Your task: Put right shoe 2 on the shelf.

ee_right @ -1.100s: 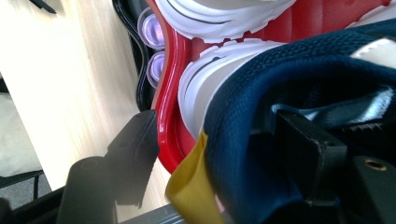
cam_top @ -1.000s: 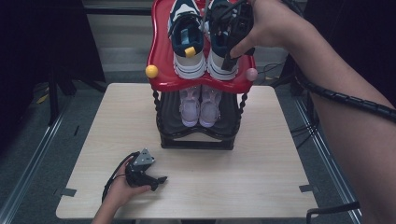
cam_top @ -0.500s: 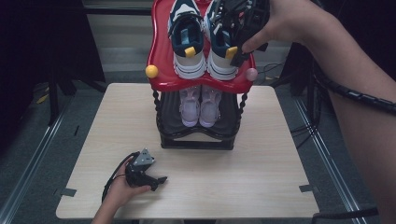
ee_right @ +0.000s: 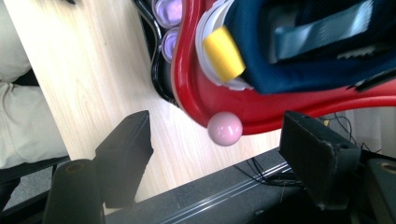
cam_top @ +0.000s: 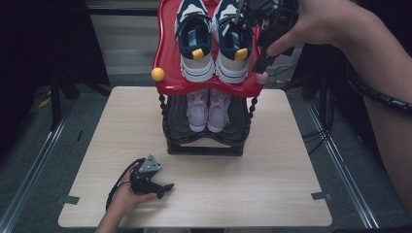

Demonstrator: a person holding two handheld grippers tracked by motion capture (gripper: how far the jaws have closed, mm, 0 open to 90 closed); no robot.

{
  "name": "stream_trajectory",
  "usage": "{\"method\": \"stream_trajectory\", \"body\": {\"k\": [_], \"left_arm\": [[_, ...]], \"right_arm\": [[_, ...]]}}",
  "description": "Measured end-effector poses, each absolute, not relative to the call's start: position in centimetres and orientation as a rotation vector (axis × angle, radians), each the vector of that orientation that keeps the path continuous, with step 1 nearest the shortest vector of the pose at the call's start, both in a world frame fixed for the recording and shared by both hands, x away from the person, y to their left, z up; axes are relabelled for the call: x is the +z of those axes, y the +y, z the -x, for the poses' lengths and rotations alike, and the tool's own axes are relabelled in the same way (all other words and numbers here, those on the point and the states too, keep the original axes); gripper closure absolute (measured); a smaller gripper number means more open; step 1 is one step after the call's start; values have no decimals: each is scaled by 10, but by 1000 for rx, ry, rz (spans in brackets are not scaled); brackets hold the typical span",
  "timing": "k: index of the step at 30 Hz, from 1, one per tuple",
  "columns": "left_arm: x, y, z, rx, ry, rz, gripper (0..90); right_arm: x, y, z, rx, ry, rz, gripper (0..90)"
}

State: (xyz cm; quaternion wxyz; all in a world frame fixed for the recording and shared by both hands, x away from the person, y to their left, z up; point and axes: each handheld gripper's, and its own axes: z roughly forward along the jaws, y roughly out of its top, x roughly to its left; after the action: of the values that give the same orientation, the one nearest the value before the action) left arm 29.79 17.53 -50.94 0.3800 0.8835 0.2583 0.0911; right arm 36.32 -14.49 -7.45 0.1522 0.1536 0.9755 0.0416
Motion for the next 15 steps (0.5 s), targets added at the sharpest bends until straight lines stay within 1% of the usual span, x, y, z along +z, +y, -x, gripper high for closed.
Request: {"method": "stream_trajectory", "body": {"k": [15], "left_arm": [[-509,175,-298,231,661,-2256,77]], "right_arm": [[-85,-167,-346,129,2836,-488,230]]}}
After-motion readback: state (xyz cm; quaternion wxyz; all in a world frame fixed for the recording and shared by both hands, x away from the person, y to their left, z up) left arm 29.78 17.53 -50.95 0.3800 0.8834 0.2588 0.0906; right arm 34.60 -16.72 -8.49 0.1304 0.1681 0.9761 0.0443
